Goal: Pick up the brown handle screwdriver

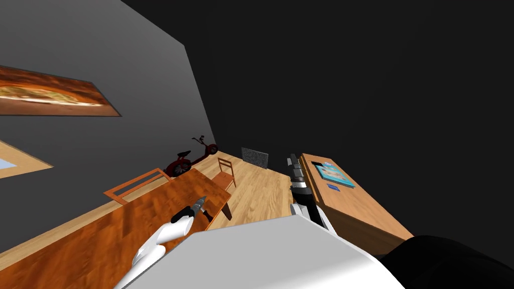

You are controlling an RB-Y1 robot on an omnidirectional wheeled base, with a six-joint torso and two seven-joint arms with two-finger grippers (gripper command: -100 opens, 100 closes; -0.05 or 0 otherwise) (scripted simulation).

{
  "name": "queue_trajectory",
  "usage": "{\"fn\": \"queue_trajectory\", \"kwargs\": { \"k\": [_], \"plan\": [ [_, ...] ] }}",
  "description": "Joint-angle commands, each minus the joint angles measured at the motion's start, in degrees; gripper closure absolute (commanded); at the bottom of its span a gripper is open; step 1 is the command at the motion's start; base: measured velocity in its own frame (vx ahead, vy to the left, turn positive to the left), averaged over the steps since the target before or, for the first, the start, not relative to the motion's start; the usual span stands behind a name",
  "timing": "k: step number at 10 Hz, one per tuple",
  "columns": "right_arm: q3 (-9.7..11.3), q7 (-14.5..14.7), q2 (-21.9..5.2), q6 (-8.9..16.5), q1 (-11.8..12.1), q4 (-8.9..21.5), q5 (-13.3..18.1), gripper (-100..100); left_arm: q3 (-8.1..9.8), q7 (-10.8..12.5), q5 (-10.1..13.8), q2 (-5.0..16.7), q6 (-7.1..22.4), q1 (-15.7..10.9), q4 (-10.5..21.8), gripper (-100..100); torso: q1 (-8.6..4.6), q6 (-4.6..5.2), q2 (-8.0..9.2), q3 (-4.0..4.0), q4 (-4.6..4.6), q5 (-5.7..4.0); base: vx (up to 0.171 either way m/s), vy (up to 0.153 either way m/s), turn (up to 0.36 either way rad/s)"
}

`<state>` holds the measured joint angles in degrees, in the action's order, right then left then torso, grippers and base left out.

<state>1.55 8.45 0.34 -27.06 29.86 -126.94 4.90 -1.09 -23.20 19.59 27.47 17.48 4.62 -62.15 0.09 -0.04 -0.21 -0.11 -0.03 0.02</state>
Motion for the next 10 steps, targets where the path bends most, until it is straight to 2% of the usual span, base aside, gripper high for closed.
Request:
{"fn": "queue_trajectory", "kwargs": {
  "k": [1, 2, 3, 4, 5, 7, 8, 10],
  "plan": [
    [0.0, 0.0, 0.0, 0.0, 0.0, 0.0, 0.0, 0, -0.37, -0.6, 0.5, -0.2, 0.6, -0.7, 2.6, -100, 0.0, 0.0, 0.0, 0.0, 0.0, 0.0, 0.032, 0.028, -0.102],
    [0.0, 0.0, 0.0, 0.0, 0.0, 0.0, 0.0, 0, -1.0, -1.5, 1.6, -0.4, 2.4, -1.3, 4.5, -100, 0.03, -0.04, 0.0, -0.01, -0.01, 0.01, 0.043, 0.031, -0.147],
    [0.0, 0.0, 0.0, 0.0, 0.0, 0.0, 0.0, 0, -1.0, -1.5, 1.6, -0.4, 2.4, -1.3, 5.6, -100, 0.04, -0.01, -0.05, -0.03, -0.01, 0.01, 0.05, 0.032, -0.074],
    [0.0, 0.0, 0.0, 0.0, 0.0, 0.0, 0.0, 0, -1.64, -2.3, 2.7, -0.5, 4.0, -1.8, 7.8, -100, 0.05, -0.05, -0.06, -0.04, -0.02, 0.01, 0.059, 0.035, -0.147],
    [0.0, 0.0, 0.0, 0.0, 0.0, 0.0, 0.0, 0, -1.64, -2.3, 2.7, -0.5, 4.0, -1.8, 8.2, -100, 0.06, -0.01, -0.09, -0.05, -0.02, 0.01, 0.042, 0.035, -0.093],
    [0.0, 0.0, 0.0, 0.0, 0.0, 0.0, 0.0, 0, -2.9, -4.0, 4.8, -0.8, 7.0, -2.9, 13.2, -100, 0.05, -0.03, -0.04, -0.03, -0.02, 0.01, 0.059, 0.044, -0.17],
    [0.0, 0.0, 0.0, 0.0, 0.0, 0.0, 0.0, 0, -2.9, -4.0, 4.8, -0.8, 7.1, -2.9, 13.8, -100, 0.12, -0.01, -0.16, -0.09, -0.03, 0.02, 0.064, 0.046, -0.099],
    [0.0, 0.0, 0.0, 0.0, 0.0, 0.0, 0.0, 0, -4.08, -5.5, 6.8, -1.0, 9.8, -3.7, 18.1, -100, 0.05, -0.04, -0.09, -0.06, -0.03, 0.01, 0.06, 0.043, -0.149]
  ]
}}
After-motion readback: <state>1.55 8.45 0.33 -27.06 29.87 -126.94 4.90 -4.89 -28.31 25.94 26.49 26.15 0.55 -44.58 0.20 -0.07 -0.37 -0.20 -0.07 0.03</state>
